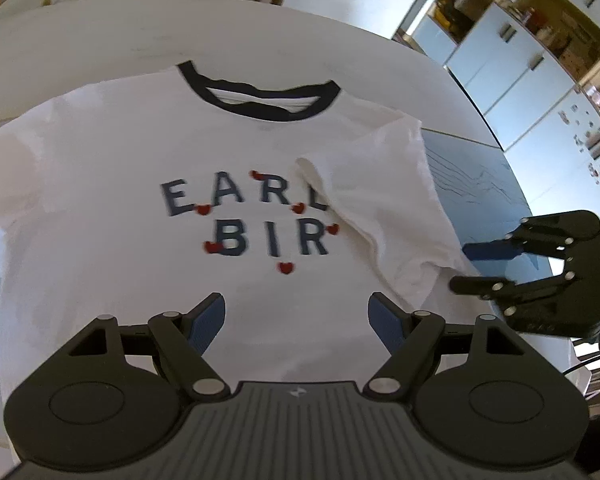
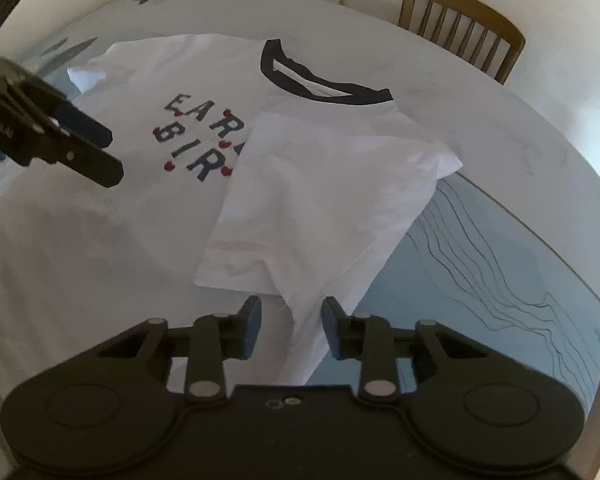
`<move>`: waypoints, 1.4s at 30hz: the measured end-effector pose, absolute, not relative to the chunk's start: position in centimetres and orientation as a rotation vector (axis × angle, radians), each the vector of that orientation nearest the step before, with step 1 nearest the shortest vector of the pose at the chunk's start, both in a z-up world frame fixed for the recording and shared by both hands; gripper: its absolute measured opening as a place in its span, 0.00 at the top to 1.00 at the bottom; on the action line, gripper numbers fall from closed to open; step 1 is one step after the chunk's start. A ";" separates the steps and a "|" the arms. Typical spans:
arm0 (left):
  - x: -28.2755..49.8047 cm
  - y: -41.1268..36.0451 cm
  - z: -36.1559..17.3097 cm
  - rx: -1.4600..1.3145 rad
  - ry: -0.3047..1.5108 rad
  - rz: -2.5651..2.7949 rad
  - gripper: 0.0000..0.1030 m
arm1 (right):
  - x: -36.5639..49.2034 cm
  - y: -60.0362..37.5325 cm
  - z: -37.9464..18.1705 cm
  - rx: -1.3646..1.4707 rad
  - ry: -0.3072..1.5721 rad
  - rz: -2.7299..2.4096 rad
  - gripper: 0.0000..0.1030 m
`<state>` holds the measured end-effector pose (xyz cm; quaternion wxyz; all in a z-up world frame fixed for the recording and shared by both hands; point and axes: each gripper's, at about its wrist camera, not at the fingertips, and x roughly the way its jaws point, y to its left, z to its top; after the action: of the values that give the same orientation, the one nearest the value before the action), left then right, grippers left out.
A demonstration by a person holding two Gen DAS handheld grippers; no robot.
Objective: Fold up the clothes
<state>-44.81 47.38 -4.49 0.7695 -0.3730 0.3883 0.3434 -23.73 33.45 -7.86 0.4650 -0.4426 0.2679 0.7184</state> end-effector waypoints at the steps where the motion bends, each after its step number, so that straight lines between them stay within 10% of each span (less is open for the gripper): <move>1: -44.7 47.3 -4.6 -0.810 0.847 0.740 0.24 | -23.8 33.5 -8.0 -1.094 0.644 1.762 0.00; 42: -51.3 44.3 -6.5 -0.950 0.830 0.936 0.24 | -16.7 51.1 -10.2 -0.930 0.780 1.653 0.00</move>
<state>-51.29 44.29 -6.53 0.7070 -0.4276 0.3737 0.4215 -16.66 51.10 -10.18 0.5189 -0.3876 0.3254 0.6889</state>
